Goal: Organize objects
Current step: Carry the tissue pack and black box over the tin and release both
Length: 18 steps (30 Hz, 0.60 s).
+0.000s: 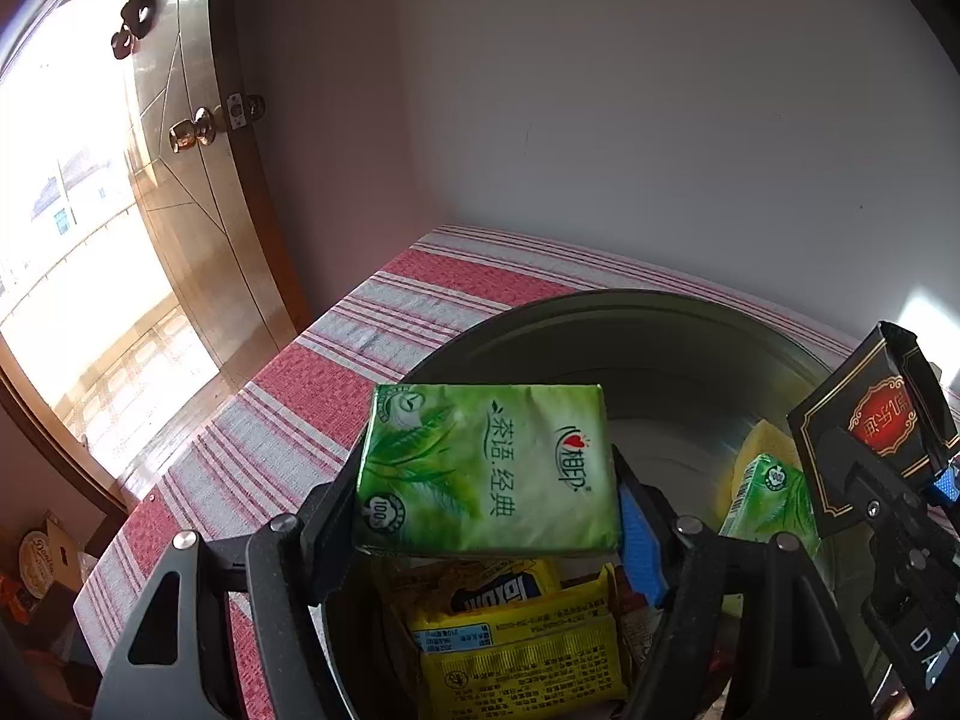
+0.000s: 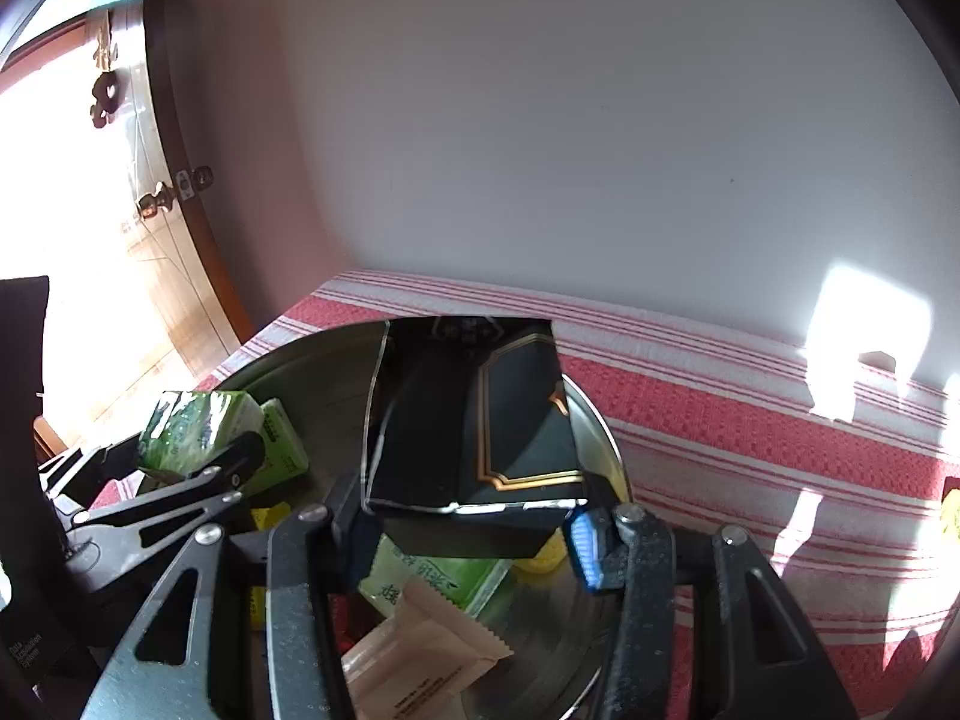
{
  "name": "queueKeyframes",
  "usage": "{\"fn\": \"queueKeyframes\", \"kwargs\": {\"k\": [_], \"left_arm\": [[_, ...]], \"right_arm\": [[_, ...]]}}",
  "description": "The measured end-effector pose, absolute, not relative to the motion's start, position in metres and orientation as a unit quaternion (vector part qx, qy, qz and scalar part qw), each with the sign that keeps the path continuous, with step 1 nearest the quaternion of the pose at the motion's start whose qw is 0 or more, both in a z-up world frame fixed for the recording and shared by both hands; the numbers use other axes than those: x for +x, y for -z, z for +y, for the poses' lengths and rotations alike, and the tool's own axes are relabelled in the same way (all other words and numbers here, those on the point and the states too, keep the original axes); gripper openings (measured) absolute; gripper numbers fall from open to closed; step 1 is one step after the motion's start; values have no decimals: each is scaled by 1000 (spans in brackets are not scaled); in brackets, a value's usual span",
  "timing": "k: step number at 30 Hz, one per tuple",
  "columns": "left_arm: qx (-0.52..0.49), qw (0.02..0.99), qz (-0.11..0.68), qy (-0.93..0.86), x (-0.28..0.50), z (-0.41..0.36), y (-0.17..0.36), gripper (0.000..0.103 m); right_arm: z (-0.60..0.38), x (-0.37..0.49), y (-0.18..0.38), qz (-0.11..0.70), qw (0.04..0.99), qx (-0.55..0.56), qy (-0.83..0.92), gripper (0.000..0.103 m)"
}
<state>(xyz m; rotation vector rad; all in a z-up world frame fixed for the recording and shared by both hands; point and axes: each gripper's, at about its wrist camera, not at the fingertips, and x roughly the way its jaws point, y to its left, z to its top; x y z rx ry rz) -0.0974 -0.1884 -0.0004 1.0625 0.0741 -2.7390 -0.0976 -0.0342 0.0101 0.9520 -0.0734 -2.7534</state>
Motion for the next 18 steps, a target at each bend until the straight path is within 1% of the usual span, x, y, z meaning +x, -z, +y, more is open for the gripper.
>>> {"fn": "queueKeyframes", "kwargs": {"k": [1, 2, 4, 5, 8, 11, 18], "left_arm": [[360, 97, 35, 927, -97, -190, 0, 75], [362, 92, 46, 927, -97, -192, 0, 75], [362, 79, 69, 926, -96, -195, -1, 78], [360, 75, 76, 927, -95, -196, -2, 82], [343, 71, 79, 933, -88, -192, -10, 88], [335, 79, 66, 937, -84, -184, -17, 91], [345, 82, 34, 934, -76, -156, -20, 91]], "right_arm": [[-33, -98, -10, -28, 116, 325, 938, 53], [-32, -97, -10, -33, 118, 323, 939, 58], [-29, -95, -13, -44, 128, 315, 939, 92], [-27, -91, -15, -48, 128, 305, 942, 96], [-19, -78, -23, -52, 120, 274, 953, 98], [-10, -68, -27, -63, 105, 254, 959, 101], [17, -45, -36, -87, 69, 212, 971, 102]]}}
